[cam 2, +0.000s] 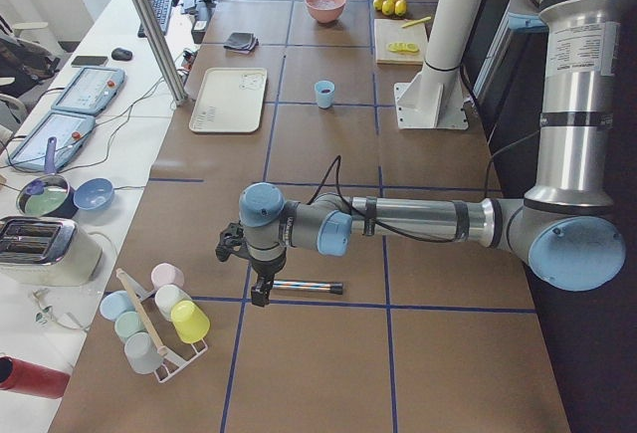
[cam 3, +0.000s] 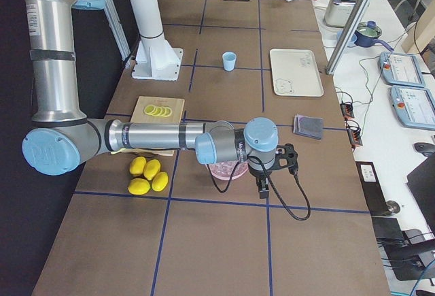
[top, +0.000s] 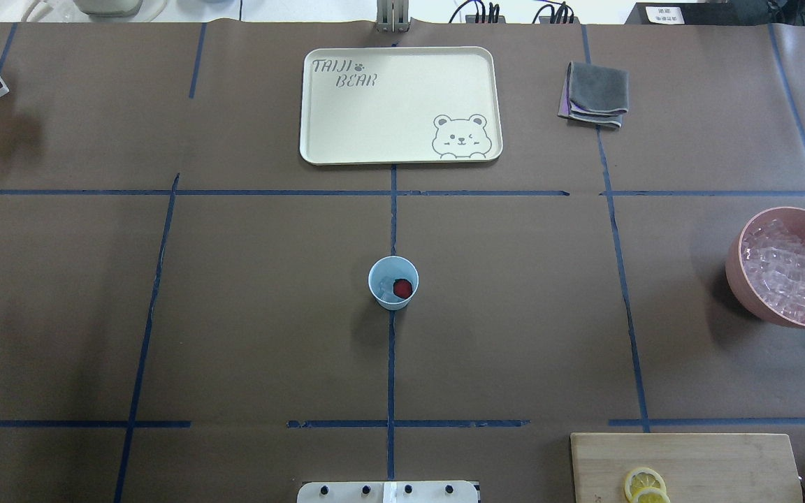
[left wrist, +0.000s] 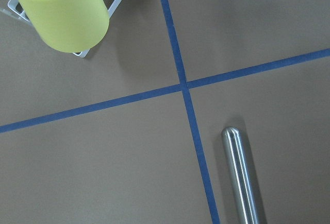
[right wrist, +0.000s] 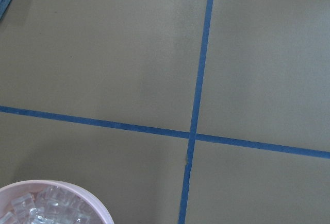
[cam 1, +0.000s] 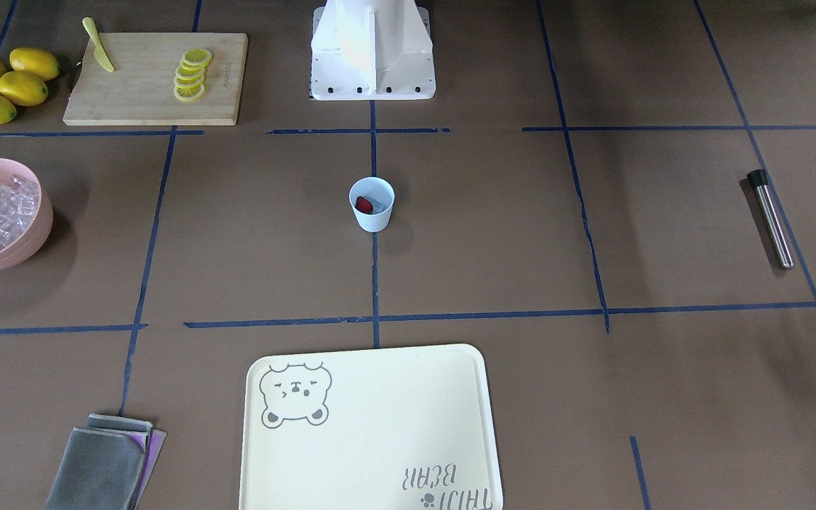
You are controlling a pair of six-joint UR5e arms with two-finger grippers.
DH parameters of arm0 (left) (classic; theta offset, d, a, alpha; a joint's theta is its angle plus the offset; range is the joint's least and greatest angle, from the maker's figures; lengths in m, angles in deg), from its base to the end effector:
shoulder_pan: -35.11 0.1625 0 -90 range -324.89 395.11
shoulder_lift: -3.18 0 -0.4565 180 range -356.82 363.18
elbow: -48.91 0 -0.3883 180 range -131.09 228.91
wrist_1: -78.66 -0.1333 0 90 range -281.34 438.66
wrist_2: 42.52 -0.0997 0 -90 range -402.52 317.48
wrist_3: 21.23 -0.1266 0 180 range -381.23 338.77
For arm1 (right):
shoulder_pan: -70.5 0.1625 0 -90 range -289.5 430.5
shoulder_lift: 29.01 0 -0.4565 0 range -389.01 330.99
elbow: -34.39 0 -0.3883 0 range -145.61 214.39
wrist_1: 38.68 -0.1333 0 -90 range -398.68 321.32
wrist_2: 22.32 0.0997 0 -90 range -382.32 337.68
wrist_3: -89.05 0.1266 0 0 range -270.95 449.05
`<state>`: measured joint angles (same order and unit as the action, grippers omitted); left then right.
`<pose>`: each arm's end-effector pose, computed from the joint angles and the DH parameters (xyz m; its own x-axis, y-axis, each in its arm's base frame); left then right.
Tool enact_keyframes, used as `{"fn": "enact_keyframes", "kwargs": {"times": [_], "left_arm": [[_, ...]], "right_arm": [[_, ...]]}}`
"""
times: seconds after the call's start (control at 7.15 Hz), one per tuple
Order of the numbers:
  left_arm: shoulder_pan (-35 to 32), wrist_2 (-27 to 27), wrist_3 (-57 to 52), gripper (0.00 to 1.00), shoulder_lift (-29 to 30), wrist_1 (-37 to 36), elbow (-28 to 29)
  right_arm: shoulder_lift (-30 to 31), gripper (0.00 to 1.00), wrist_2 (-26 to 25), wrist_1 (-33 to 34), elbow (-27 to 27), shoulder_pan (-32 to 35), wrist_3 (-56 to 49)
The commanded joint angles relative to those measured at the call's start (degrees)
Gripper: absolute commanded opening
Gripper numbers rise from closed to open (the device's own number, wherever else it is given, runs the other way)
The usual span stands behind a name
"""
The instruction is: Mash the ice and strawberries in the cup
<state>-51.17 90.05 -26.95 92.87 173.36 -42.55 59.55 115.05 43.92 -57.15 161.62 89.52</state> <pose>-0.0155 -0.4965 0.6938 0.7204 0.2149 -0.6595 -0.1370 0.9761 0.1685 0.0502 -0.5119 0.6650 0.6795 -0.1112 0.7252 -0.0248 0.9844 0.1742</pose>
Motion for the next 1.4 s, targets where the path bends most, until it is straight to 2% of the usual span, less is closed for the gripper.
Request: {"fn": "enact_keyframes", "kwargs": {"times": [0.0, 0.28, 1.26], "left_arm": [[-3.5, 6.0, -1.9, 1.0, 0.2, -3.6, -0.1], [-5.6, 5.5, -1.2, 1.0, 0.7, -7.2, 0.0], [-7.1, 3.7, 0.4, 1.0, 0.6, -6.5, -0.5]], "right_arm": [[-0.1, 1.0, 0.3, 1.9, 0.2, -0.1, 0.0], [0.0, 1.0, 1.1, 1.9, 1.0, 0.0, 0.0], [0.9, 1.0, 1.6, 1.4, 2.1, 0.2, -0.6]]}}
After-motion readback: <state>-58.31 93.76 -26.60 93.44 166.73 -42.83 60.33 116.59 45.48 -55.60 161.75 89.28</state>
